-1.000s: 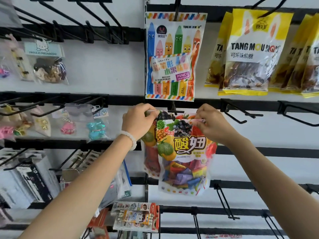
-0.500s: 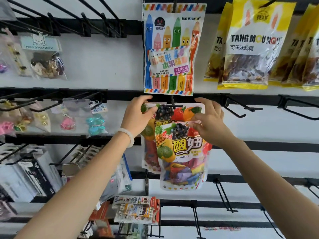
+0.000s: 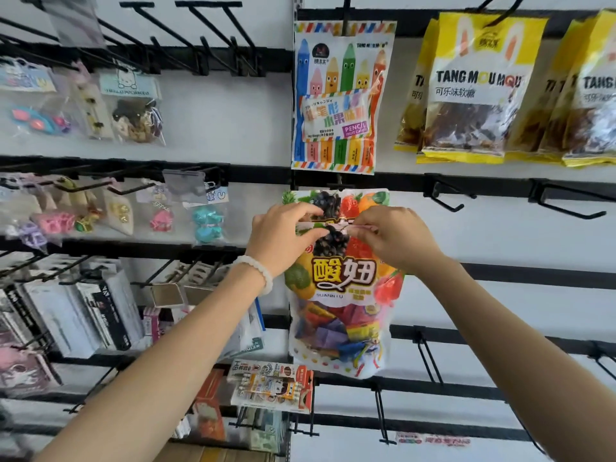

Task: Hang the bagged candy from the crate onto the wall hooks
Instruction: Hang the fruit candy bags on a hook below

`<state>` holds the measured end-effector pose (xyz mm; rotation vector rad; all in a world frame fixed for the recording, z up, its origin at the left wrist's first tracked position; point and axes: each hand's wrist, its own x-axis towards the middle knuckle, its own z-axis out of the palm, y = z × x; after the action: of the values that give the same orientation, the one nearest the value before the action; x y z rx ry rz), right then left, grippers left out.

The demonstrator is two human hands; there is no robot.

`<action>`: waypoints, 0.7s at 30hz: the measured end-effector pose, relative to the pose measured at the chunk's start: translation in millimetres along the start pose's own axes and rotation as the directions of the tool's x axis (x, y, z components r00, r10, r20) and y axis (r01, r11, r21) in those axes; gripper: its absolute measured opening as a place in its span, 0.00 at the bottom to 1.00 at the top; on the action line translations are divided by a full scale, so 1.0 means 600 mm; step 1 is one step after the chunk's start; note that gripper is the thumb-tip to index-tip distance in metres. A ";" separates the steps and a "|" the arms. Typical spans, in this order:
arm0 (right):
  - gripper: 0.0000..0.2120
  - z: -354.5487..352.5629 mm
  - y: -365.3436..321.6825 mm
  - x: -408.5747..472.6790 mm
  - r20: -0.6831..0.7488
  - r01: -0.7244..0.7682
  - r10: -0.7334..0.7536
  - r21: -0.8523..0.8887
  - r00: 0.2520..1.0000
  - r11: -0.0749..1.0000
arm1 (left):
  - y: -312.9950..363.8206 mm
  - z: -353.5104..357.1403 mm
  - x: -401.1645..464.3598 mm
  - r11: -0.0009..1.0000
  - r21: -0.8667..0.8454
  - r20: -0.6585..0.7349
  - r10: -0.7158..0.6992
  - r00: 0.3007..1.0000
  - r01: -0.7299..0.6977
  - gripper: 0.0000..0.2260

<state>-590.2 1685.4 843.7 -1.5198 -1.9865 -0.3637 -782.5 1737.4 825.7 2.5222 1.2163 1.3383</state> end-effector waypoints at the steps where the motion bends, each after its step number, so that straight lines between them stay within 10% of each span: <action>1: 0.12 -0.002 -0.004 0.002 0.006 0.007 -0.007 0.005 1.000 1.000 | 0.000 -0.002 0.002 0.999 -0.037 -0.010 -0.017 1.000 0.016 0.09; 21: 0.07 -0.026 -0.001 0.058 0.023 -0.270 0.274 0.252 0.962 0.929 | -0.010 -0.018 0.073 0.983 -0.128 0.004 -0.130 0.991 0.130 0.04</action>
<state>-591.7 1703.5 876.8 -1.5915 -1.7051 -0.0020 -779.7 1767.1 860.4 2.3119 1.2297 1.3468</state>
